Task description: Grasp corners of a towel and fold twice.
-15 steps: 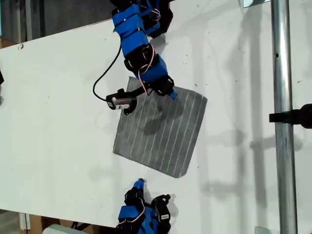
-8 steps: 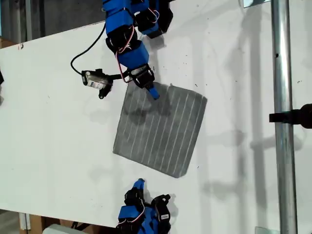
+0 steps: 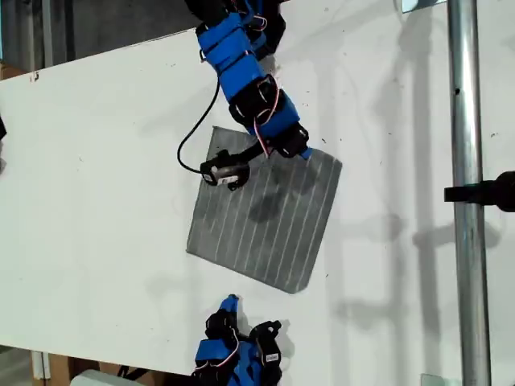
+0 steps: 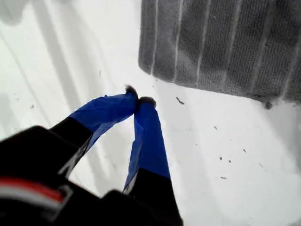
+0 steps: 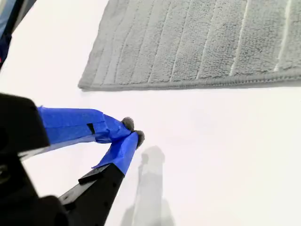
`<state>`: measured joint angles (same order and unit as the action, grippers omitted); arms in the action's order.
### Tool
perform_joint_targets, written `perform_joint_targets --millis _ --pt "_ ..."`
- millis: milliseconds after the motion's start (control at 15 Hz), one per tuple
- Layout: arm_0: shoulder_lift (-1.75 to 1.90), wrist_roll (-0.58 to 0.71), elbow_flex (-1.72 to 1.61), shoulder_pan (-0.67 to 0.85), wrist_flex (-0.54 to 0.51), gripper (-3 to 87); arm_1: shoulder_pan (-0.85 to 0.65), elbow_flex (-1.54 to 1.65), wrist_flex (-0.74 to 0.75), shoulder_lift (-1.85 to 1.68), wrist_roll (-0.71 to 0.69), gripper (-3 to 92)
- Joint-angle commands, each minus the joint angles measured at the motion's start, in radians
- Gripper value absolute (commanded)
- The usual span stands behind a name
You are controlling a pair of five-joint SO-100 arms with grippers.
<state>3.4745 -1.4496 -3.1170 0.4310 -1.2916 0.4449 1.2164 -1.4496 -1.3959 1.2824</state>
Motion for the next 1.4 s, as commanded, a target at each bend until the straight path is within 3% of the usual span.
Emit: perform_joint_targets --millis 0,67,200,733,867,1000,1067,1333 --pt "0.003 0.000 0.002 0.011 0.003 -2.8 -0.011 -0.038 -0.011 -0.002 0.009 21.7" --pt "0.003 0.000 0.002 0.011 0.005 -2.8 -0.031 -0.032 -0.003 -0.009 -0.028 33.8" --pt "0.003 0.005 0.002 0.011 0.005 -2.8 -0.051 0.020 0.003 0.005 -0.046 41.0" --pt "0.003 0.006 0.002 0.011 0.003 -2.8 0.009 -0.018 0.051 0.405 0.149 40.0" --pt "0.003 0.005 0.002 0.012 0.003 -2.8 -0.005 -0.049 0.091 0.472 0.164 34.3" --pt "0.003 0.003 0.002 0.012 0.003 -2.8 -0.029 -0.048 0.160 0.508 0.170 8.6" --pt "0.003 0.003 0.002 0.012 0.002 -2.8 -0.032 -0.048 0.169 0.502 0.172 2.4" --pt "0.003 -0.003 0.003 0.012 0.002 -2.8 -0.040 0.017 0.149 0.324 0.129 -0.2"
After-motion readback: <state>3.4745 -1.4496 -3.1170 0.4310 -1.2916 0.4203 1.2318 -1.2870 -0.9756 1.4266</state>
